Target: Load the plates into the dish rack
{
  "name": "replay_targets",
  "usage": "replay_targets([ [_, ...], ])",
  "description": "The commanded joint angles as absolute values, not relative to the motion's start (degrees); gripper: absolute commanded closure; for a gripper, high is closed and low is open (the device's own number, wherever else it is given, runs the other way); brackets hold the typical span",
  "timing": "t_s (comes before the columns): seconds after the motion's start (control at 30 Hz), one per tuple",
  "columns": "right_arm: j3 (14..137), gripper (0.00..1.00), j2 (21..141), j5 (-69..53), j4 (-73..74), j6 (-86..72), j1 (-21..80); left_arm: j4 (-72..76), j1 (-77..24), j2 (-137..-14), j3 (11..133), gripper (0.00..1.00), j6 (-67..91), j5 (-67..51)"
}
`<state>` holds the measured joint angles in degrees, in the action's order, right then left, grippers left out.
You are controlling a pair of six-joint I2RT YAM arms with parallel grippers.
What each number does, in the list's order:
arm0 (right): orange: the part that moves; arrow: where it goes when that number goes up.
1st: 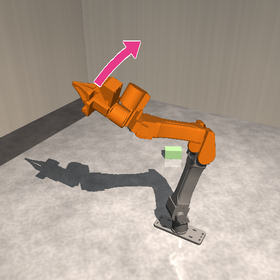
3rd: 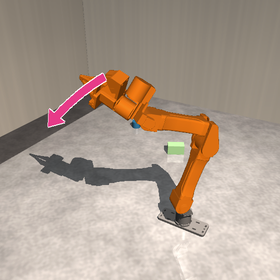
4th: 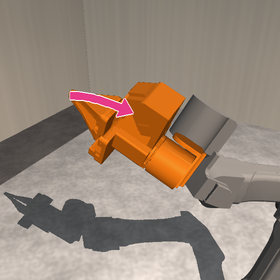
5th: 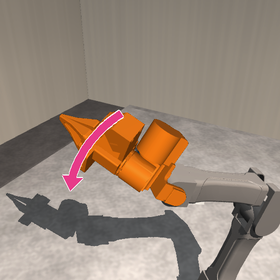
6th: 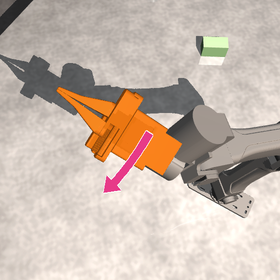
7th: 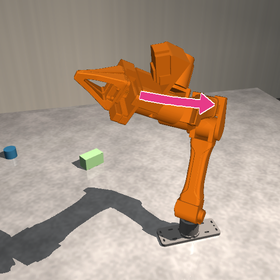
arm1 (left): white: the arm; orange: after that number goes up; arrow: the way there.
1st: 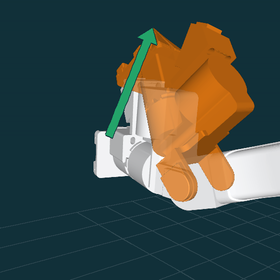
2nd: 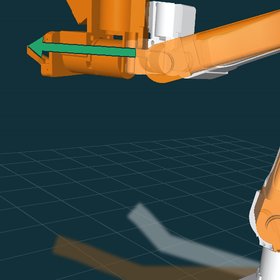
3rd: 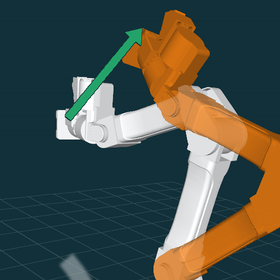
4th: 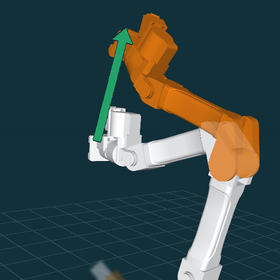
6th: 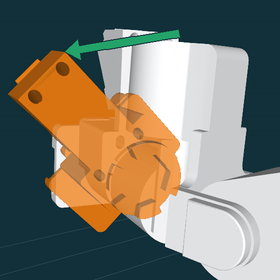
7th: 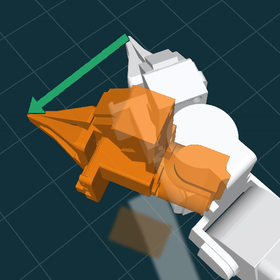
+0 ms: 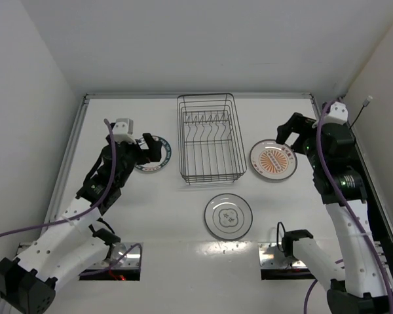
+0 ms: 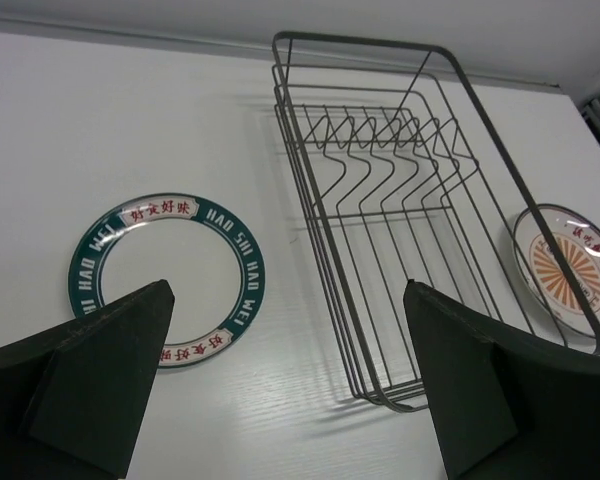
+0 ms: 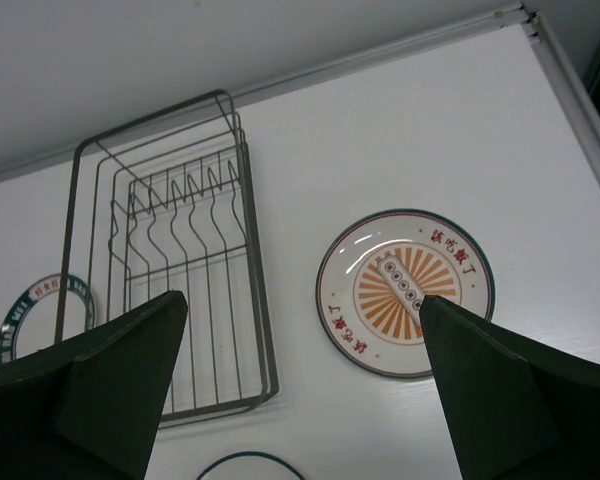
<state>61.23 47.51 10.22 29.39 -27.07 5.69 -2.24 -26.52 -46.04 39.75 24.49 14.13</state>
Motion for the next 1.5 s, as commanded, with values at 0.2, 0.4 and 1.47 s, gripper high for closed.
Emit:
replay_targets([
  [0.2,55.2,0.0,48.2,-2.4,22.0,-29.4,5.5,-3.0,-26.2,-42.1,36.8,0.0,30.3,23.6],
  [0.4,66.4,0.0,66.6,6.1,39.7,-26.2,-2.9,-5.3,-25.7,-39.5,35.6,0.0,31.4,31.5],
  [1.47,49.5,0.15,100.5,-32.8,16.0,-35.3,-36.2,-13.6,-25.7,-41.6,35.1,0.0,42.9,41.9],
])
